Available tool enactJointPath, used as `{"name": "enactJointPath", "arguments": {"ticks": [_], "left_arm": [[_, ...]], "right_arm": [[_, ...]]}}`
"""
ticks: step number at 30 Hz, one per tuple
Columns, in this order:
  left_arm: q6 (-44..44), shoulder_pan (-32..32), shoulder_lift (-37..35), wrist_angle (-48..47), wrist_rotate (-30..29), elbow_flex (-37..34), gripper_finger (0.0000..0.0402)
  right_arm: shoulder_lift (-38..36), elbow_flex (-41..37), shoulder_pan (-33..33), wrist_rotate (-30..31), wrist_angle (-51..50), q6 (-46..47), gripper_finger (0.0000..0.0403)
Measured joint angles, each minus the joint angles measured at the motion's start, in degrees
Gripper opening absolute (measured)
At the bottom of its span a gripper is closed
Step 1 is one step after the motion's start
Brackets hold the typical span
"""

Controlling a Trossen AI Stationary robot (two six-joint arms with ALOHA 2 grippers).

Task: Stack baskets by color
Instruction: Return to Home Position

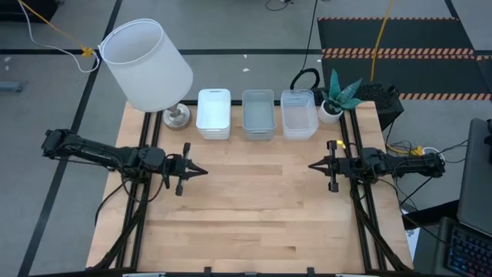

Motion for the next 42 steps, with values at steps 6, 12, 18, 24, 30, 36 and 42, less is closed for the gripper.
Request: {"name": "enactJointPath", "arguments": {"ticks": [6,12,18,24,30,36,42], "left_arm": [[0.59,0.0,-5.64,5.82,0.01,-7.82,0.0008],[0.52,0.0,-13.28,10.79,0.01,-15.53,0.0007],[0.31,0.05,-19.7,8.39,0.14,-18.17,0.0007],[2.47,0.04,-23.79,8.25,1.38,-18.17,0.0007],[3.66,0.07,-27.74,7.52,1.53,-18.17,0.0007],[4.32,0.99,-30.77,6.01,1.17,-18.17,0.0007],[4.94,3.45,-33.73,3.73,1.18,-18.17,0.0007]], "right_arm": [[0.0,0.01,0.02,-0.02,0.02,1.4,0.0],[0.0,0.0,0.02,-0.02,0.02,0.98,0.0],[0.0,0.0,0.02,-0.02,0.07,0.94,0.0],[0.0,0.01,0.02,-0.02,0.07,0.94,0.0],[0.0,0.01,0.02,-0.02,0.07,0.94,0.0],[0.0,0.0,0.02,-0.02,0.07,0.94,0.0],[0.0,0.02,0.02,-0.02,0.07,0.94,0.0]]}}
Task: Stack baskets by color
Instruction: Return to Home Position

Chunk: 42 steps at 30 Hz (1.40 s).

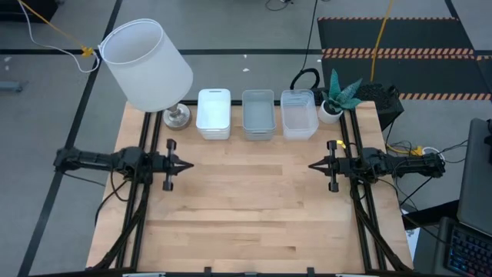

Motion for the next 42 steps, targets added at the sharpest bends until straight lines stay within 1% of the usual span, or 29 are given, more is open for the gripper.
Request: {"name": "enactJointPath", "arguments": {"ticks": [9,13,20,42], "left_arm": [[-0.48,5.16,-5.89,-7.25,0.98,0.0,0.0007],[-0.32,6.42,-6.52,-9.1,1.02,0.0,0.0007],[1.44,6.74,-6.31,-9.54,1.18,0.07,0.0007],[1.28,6.7,-6.31,-9.54,1.13,0.07,0.0008]], "right_arm": [[0.0,-0.01,0.0,0.0,0.02,-0.02,0.0],[0.0,-0.02,0.0,0.0,0.01,0.0,0.0],[0.0,-0.02,0.0,0.0,0.02,-0.02,0.0],[0.0,-0.01,0.01,0.0,0.01,-0.02,0.0]]}}
